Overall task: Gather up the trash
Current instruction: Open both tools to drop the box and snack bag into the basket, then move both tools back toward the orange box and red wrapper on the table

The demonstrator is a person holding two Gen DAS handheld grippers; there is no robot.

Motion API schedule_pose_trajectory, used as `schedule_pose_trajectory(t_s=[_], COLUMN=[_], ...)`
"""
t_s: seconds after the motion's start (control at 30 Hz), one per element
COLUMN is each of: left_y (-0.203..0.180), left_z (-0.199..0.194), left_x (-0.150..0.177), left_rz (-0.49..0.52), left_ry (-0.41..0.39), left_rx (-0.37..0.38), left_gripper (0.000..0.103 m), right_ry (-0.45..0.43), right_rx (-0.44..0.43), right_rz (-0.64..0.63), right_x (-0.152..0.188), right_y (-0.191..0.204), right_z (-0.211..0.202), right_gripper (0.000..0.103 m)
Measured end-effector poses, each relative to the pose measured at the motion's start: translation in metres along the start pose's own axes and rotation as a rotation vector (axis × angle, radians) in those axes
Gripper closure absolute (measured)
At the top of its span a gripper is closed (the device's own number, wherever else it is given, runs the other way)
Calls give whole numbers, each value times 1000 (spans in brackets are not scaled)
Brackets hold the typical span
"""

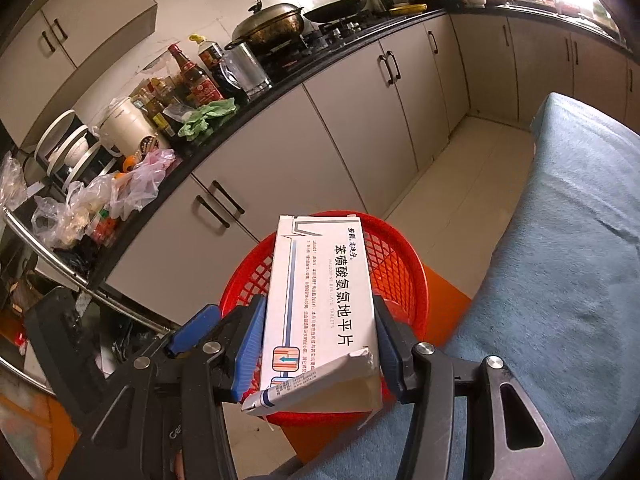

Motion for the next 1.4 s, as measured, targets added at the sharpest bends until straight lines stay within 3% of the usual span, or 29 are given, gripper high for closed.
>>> schedule_pose_trajectory(t_s=[0.13, 0.37, 0.63, 1.1, 1.4], left_y=[0, -2, -26, -118, -186], left_z=[0, -14, -41, -79, -110], left_x=[1, 6, 34, 105, 158], left_rz=[-13, -8, 54, 212, 392], left_ry=[8, -3, -10, 46, 94], left_rx=[7, 14, 69, 221, 320], left_gripper=[56, 55, 48, 43, 35], right_ry=[-1, -31, -52, -158, -304], right_rx=[-11, -5, 55, 206, 340], right_rz=[13, 11, -5, 119, 293], right_x=[-3, 0, 36, 137, 216], right_y=[-4, -6, -10, -61, -131], right_z=[2, -17, -62, -203, -312], right_gripper=[42, 41, 41, 41, 41])
Point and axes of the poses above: each gripper's, at about its wrist camera, not at the fingertips, and z roughly the way its jaws point, y to its left, x to its underside, the point moved 3 cm from there along z, roughly the way its jaws point, and after that the axes turned 14 degrees about -z, right-handed, at the moved point
